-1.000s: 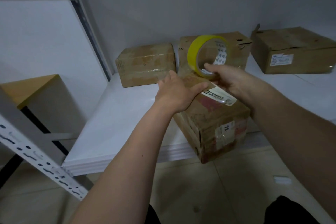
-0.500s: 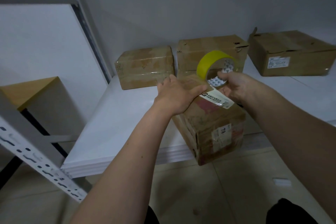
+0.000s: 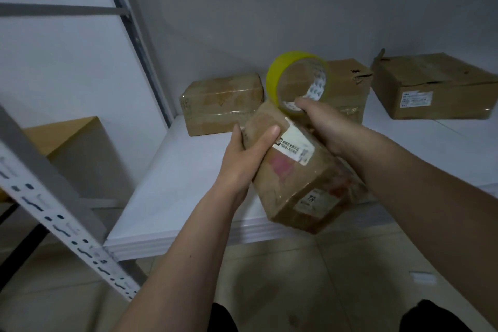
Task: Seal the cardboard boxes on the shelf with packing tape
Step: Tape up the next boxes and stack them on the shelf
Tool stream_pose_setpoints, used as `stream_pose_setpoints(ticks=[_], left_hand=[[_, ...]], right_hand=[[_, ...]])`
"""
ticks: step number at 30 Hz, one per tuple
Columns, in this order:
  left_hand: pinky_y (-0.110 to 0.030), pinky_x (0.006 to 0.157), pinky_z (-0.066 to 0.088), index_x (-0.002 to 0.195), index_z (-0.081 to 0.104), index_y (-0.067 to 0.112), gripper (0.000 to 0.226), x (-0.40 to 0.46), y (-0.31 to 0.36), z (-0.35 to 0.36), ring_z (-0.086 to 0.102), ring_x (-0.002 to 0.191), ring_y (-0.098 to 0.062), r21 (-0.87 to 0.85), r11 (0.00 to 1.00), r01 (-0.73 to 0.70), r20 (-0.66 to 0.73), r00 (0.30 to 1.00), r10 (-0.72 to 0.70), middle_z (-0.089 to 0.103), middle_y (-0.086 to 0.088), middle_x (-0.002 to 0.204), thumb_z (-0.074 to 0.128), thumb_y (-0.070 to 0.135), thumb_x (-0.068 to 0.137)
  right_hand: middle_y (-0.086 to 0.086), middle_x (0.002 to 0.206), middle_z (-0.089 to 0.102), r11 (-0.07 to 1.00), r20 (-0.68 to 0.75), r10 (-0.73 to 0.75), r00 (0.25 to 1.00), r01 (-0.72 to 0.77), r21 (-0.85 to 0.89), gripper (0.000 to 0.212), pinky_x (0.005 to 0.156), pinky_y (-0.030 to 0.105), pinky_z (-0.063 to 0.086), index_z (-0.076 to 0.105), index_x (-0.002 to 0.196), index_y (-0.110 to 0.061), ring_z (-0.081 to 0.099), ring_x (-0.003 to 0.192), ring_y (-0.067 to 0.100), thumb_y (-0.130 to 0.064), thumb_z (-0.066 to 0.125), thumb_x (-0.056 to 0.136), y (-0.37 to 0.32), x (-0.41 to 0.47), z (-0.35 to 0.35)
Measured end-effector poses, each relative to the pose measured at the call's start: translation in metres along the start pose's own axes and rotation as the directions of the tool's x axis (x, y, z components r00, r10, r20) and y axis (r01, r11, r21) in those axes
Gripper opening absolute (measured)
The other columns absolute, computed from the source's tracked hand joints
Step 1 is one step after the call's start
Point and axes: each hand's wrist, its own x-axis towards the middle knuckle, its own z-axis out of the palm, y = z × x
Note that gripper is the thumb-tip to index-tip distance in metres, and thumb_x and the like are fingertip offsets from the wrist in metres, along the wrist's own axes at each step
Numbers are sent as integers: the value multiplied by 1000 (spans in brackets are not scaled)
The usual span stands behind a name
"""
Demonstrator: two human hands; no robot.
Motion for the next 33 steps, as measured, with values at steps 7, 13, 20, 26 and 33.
stream_pose_setpoints(ticks=[7, 13, 20, 26, 33], left_hand=[[-24, 83, 56, 131, 55, 19, 65, 8, 22, 0, 69, 103, -12, -41, 991, -124, 60, 990, 126, 70, -1, 118, 84, 31, 75], [-24, 77, 53, 134, 49, 17, 65, 14, -5, 10, 68, 107, -19, -169, 985, 19, 20, 1000, -16, 68, -7, 121, 78, 15, 77], [-21, 63, 44, 132, 50, 21, 50, 15, 0, 7, 66, 82, -2, -103, 989, 109, 11, 994, -109, 69, -5, 119, 71, 22, 87], [-15, 61, 37, 149, 34, 38, 70, 15, 3, 4, 58, 81, 7, -53, 994, 98, 32, 995, -97, 68, -3, 122, 68, 24, 90], [-15, 64, 37, 147, 41, 42, 60, 18, 9, 6, 54, 90, 8, -4, 998, 58, 32, 998, -58, 57, 2, 138, 64, 27, 93]], right_hand=[[6, 74, 58, 782, -52, -316, 947, 229, -579, 41, 55, 30, 35, 61, 80, -11, 55, 70, 25, -42, 41, 97, -38, -14, 18], [14, 140, 36, 641, -15, -218, 976, 131, -756, 37, 78, 29, 34, 58, 109, -8, 50, 102, 30, -39, 40, 99, -25, -3, 27], [15, 111, 62, 814, -106, -223, 969, 126, -567, 25, 76, 32, 45, 63, 105, -4, 61, 94, 30, -23, 48, 98, -27, 6, 8], [21, 110, 64, 947, -257, -165, 952, 79, -313, 24, 83, 44, 55, 58, 116, -2, 64, 92, 33, -8, 44, 97, -28, 6, -7], [8, 87, 61, 985, -193, -59, 979, 26, -171, 28, 61, 31, 52, 54, 117, -5, 61, 75, 20, -11, 61, 91, -17, 8, -9]])
